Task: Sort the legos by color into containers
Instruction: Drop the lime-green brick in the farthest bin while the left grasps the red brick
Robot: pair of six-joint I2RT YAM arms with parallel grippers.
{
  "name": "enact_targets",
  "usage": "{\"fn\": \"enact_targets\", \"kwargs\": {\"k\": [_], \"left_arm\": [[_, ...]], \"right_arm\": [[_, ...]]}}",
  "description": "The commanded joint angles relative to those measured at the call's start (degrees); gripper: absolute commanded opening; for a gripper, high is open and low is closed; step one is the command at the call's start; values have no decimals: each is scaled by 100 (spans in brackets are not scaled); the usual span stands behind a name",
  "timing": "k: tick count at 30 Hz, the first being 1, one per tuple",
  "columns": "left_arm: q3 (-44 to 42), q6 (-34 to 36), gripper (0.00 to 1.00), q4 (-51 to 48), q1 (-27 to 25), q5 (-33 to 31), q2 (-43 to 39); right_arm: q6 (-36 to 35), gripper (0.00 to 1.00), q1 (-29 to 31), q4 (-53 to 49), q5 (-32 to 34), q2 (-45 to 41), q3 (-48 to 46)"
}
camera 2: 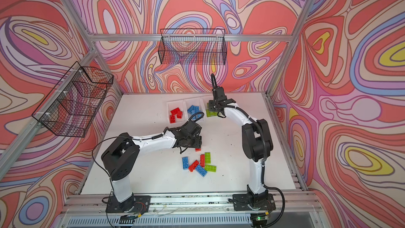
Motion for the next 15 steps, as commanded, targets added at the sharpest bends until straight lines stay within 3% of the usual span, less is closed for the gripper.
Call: {"fn": "enact_targets", "kwargs": {"k": [1,7,15], "left_arm": [[203,80,65,-174,-28,-141,227],[166,44,58,-179,-28,19,357],[6,229,29,-266,-15,-85,159]], "right_arm": [[97,57,-9,175,165,-532,-446],[247,56,-13,205,405,-1119,-1057],[331,55,-9,78,326,-1466,-1480]]}}
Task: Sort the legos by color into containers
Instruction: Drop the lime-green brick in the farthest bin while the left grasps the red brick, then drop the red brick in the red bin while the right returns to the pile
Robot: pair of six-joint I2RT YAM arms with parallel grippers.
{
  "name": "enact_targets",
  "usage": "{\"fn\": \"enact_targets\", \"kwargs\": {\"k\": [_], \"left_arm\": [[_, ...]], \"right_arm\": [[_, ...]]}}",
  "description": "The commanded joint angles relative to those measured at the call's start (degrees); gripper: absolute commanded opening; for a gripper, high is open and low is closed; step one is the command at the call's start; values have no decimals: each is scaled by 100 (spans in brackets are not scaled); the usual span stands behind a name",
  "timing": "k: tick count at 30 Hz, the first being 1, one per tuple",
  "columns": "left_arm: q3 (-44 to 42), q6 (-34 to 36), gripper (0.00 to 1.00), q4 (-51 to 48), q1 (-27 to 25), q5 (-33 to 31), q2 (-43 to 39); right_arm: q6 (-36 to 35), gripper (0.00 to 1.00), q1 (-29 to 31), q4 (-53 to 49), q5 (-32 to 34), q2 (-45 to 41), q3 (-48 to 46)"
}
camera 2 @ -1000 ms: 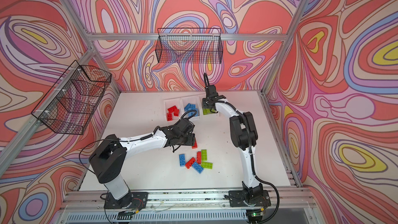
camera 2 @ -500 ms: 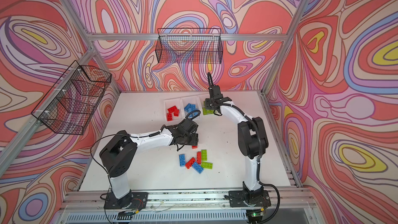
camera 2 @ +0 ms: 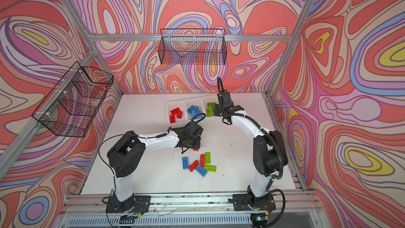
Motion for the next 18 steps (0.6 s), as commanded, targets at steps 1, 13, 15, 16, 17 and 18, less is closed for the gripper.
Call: {"fn": "enact_targets", "kwargs": {"k": [1,13,15,16,17,18], "left_arm": [[-111,120,26,-234,-2,-110,-163],[58,908,16,-471,676,-327,-1054],[72,1136,17,-488,950,-402,-1263],[87,1291,17,-466,1116,-412,-1349],[137,1442,17,-490,1260,-427,-1374],[248,1583,17,-556,1440,-446,-1354]], "right_arm": [[64,55,-9,-130,51,-262,-229],[496,52,33,-323,-13,-1061,-1320],[566,52,83,-311,93,-1214,-1540],[634,52,95,-301,74,-1269,-1663],[687,52,112,-296,25,-1296,-1760],[753,52,158,-275,-38,-1348,-1867]]}}
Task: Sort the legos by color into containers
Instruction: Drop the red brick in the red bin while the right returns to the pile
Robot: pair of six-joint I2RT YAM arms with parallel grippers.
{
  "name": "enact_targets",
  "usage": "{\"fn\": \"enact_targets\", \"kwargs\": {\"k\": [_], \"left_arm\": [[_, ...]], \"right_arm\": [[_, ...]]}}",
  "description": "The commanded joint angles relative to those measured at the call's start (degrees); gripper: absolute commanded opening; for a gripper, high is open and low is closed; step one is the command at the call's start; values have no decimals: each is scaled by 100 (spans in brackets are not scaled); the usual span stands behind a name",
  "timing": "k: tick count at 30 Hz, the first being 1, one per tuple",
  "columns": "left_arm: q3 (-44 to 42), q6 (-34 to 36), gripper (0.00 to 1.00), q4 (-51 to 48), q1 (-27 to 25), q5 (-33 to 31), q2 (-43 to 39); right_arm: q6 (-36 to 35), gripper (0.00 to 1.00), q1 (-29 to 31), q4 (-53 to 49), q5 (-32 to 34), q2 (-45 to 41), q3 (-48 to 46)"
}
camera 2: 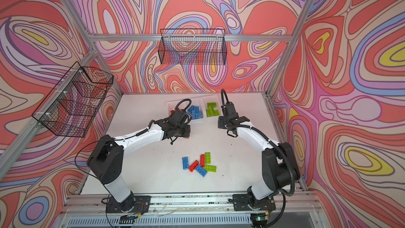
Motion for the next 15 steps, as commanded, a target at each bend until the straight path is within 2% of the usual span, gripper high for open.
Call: {"fn": "enact_targets", "kwargs": {"k": [1,8,15], "left_arm": [[369,665,17,-297,519,-209,-101],[1154,1091,18,-274,1431,-11,430],[2243,1276,22,-341,1707,-5,1542]], "right_arm": [[328,52,158,-42,-36,-200,-348],[561,52,748,-290,131,-460,-625],[999,55,1480,-389,-7,-703,-901]]}}
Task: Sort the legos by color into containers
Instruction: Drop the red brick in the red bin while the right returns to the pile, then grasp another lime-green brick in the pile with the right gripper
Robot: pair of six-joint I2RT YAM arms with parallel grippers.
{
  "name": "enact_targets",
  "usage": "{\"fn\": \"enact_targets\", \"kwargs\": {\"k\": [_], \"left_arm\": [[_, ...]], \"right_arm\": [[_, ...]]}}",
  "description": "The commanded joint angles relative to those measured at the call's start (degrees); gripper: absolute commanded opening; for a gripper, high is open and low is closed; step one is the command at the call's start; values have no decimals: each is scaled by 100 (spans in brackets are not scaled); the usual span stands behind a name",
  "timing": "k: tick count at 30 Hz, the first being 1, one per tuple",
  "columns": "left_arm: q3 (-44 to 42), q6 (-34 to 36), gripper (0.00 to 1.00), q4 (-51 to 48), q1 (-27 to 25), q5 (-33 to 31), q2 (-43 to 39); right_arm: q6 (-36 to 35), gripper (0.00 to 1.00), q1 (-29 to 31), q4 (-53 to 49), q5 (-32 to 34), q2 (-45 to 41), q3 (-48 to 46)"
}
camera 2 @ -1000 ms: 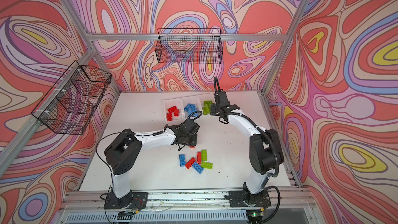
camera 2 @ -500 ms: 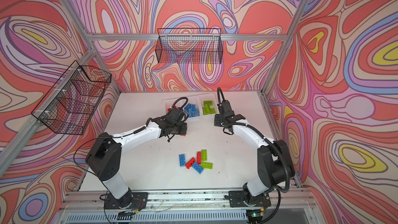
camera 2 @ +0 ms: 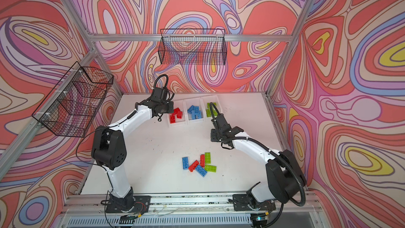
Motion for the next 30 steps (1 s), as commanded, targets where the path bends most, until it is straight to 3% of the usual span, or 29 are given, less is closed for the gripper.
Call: {"fn": "enact_targets", "kwargs": {"k": [1,3,6,8,16,24,30], "left_arm": [[382,189,24,-191,11,55,435],[603,181,32,-215,20,96,628],[931,157,55,-379,28,148,814],[982,154,62,-411,33,179,763],[329,327,67,-450,68,9,-121],[-878,828,67,-232,72,-16,-1311],[-1069,849,66,-42,75,268,-1567]], "right_arm": [[396,55,358,-96,-37,-146,-171],[506,55,567,-83,-105,-152,-208],[538,55,852,-110,-217,-85,-235],[551,55,1008,-191,-242,-29,-270],[680,56,1364,-361,-386,9,-281],[1032,55,1422,-758,21,59,-498],[1187,54,1421,-781,-7,307,-577]]}}
